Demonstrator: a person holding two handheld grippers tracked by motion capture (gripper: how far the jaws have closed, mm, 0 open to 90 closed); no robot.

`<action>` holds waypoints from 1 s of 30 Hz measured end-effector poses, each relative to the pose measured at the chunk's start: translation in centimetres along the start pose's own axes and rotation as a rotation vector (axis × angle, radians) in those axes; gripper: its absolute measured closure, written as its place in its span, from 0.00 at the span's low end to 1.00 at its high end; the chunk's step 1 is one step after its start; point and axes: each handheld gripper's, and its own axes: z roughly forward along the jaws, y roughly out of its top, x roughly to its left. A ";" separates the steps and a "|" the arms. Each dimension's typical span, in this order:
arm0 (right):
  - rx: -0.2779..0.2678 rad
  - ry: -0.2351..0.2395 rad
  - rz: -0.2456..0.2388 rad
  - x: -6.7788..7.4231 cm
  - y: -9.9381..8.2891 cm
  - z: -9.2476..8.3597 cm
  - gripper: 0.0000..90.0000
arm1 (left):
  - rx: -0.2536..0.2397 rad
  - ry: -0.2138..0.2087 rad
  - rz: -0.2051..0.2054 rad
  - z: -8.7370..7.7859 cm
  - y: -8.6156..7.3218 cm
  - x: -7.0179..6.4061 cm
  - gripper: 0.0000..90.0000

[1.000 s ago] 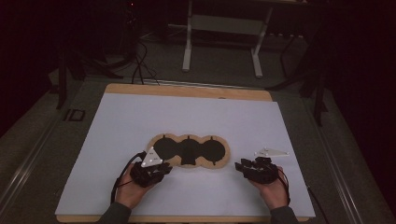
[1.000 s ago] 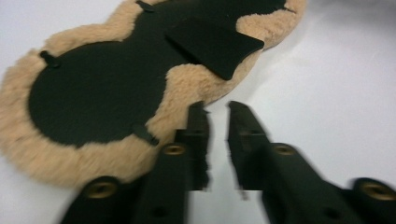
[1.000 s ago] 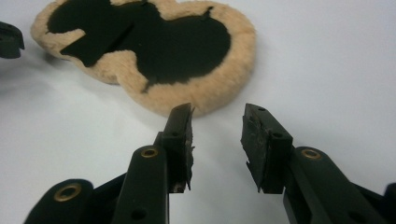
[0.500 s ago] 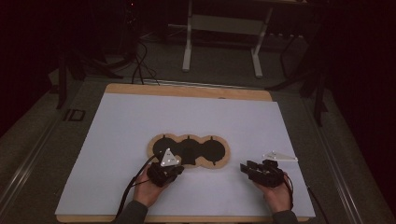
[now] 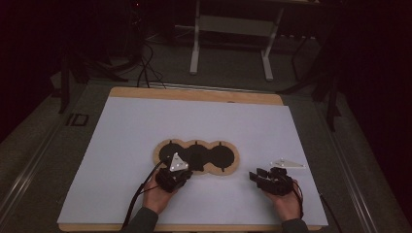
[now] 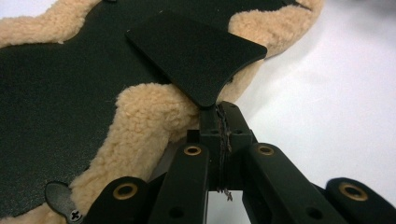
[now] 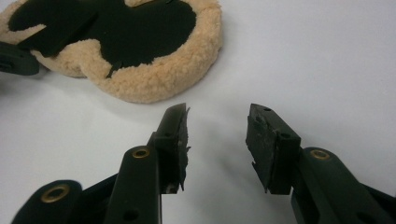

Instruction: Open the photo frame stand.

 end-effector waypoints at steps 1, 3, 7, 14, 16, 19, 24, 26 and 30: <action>0.003 0.000 -0.002 0.0 0.0 0.0 0.64 | -0.002 -0.002 -0.002 0.0 0.0 0.0 1.00; 0.005 0.000 -0.004 0.1 0.0 0.1 0.64 | -0.008 -0.004 -0.006 -0.1 0.0 0.1 1.00; 0.010 0.001 -0.010 0.1 0.0 0.2 0.65 | -0.021 -0.009 -0.014 -0.2 0.1 0.1 1.00; 0.017 -0.002 -0.019 0.2 -0.1 0.2 0.65 | -0.039 -0.004 -0.032 -0.4 0.4 0.4 1.00; 0.018 0.000 -0.021 0.3 -0.1 0.3 0.65 | -0.047 -0.006 -0.035 -0.6 0.6 0.5 1.00; 0.021 0.000 -0.024 0.3 -0.1 0.3 0.65 | -0.078 -0.011 -0.058 -0.9 0.8 0.7 1.00; 0.024 -0.004 -0.030 0.4 -0.1 0.4 0.65 | -0.110 -0.004 -0.079 -1.5 1.7 1.2 0.99; 0.026 -0.004 -0.032 0.4 -0.1 0.4 0.65 | -0.103 0.000 -0.080 -1.7 2.0 1.3 0.99; 0.027 -0.004 -0.033 0.4 -0.1 0.4 0.65 | -0.090 -0.002 -0.075 -1.5 2.1 1.3 0.98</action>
